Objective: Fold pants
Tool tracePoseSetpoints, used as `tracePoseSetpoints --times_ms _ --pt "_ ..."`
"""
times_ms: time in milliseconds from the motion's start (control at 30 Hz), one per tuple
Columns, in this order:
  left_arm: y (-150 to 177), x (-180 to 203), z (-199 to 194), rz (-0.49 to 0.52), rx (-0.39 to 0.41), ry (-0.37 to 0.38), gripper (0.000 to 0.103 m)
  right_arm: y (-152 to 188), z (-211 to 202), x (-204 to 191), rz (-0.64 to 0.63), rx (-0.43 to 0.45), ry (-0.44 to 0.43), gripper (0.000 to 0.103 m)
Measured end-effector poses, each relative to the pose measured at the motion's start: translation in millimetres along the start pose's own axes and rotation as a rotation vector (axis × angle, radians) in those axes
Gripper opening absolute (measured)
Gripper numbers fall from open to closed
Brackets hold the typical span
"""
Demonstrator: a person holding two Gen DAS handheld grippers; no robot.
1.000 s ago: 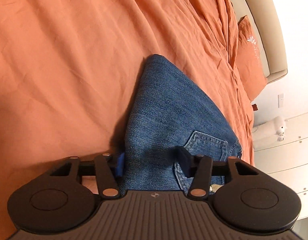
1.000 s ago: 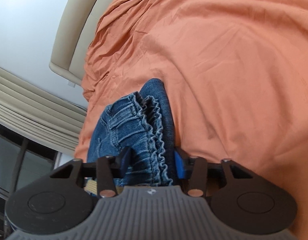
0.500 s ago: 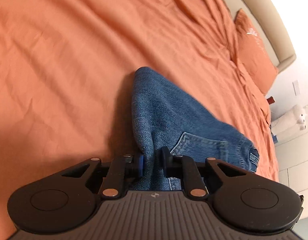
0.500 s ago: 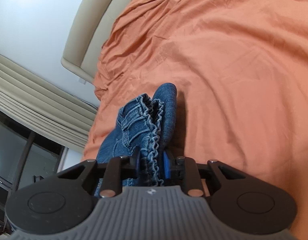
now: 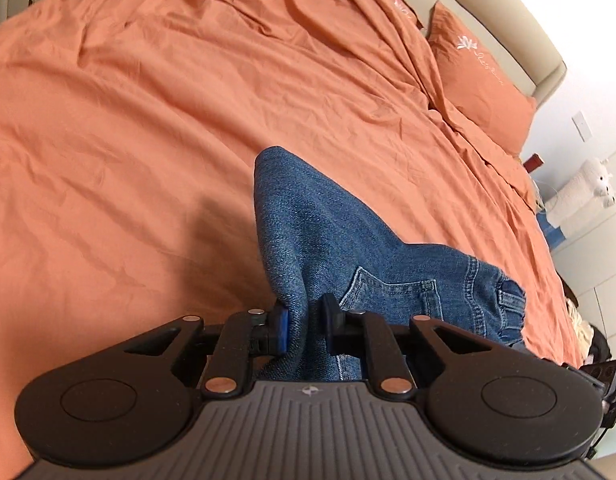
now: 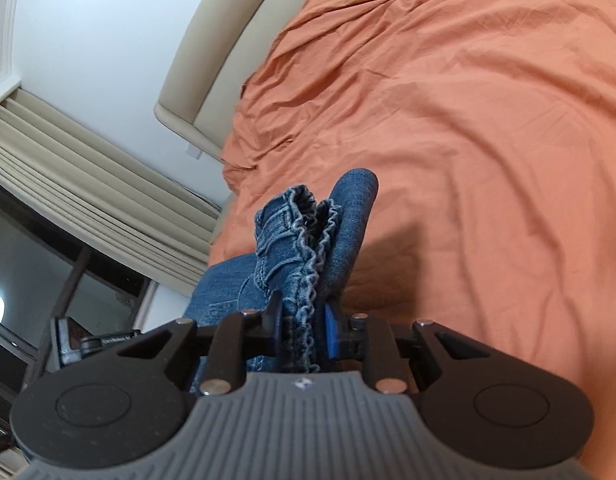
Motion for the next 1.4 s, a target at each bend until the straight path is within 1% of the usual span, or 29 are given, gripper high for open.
tracePoseSetpoints --times_ms 167,333,433,567,667,733,867,967,1133,1200,1267,1333,1400 --pt "-17 -10 -32 0.057 0.019 0.004 0.017 20 0 -50 -0.053 0.001 0.006 0.017" --pt "-38 -41 -69 0.088 0.050 -0.004 0.018 41 19 -104 -0.098 -0.037 -0.011 0.016" --pt "-53 -63 -95 0.113 0.071 -0.014 0.018 55 37 -138 -0.122 -0.055 -0.032 0.016" --pt "-76 -90 -126 0.163 0.076 -0.058 0.018 78 67 -180 -0.158 -0.080 -0.050 0.016" --pt "-90 -109 -138 0.196 0.088 -0.088 0.017 96 96 -200 -0.149 -0.093 -0.069 0.016" --pt "-95 -123 -137 0.195 0.101 -0.093 0.018 107 115 -207 -0.145 -0.093 -0.076 0.016" --pt "-94 -162 -111 0.112 0.117 -0.063 0.018 123 145 -203 -0.150 -0.096 -0.064 0.016" --pt "-84 -186 -82 0.060 0.106 -0.023 0.018 124 162 -186 -0.164 -0.112 -0.020 0.016" --pt "-67 -219 -27 -0.006 0.064 0.017 0.018 128 180 -146 -0.180 -0.143 0.054 0.016" --pt "-59 -230 -10 -0.016 0.050 0.004 0.018 132 189 -128 -0.185 -0.167 0.094 0.016" --pt "-56 -245 1 -0.036 0.051 0.001 0.018 140 194 -110 -0.194 -0.188 0.132 0.016" --pt "-51 -264 10 -0.082 0.037 0.021 0.019 143 200 -92 -0.160 -0.197 0.157 0.015" --pt "-47 -272 17 -0.085 0.031 0.027 0.020 147 205 -75 -0.132 -0.213 0.188 0.015"
Point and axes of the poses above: each gripper's, at about its wrist camera, not at the fingertips, and z roughly the way its jaws point, x to its right, y to its underside, the point moved 5 cm from there along z, roughly the way its jaws point, and after that the axes turned 8 degrees about x, right-handed, at the moved point
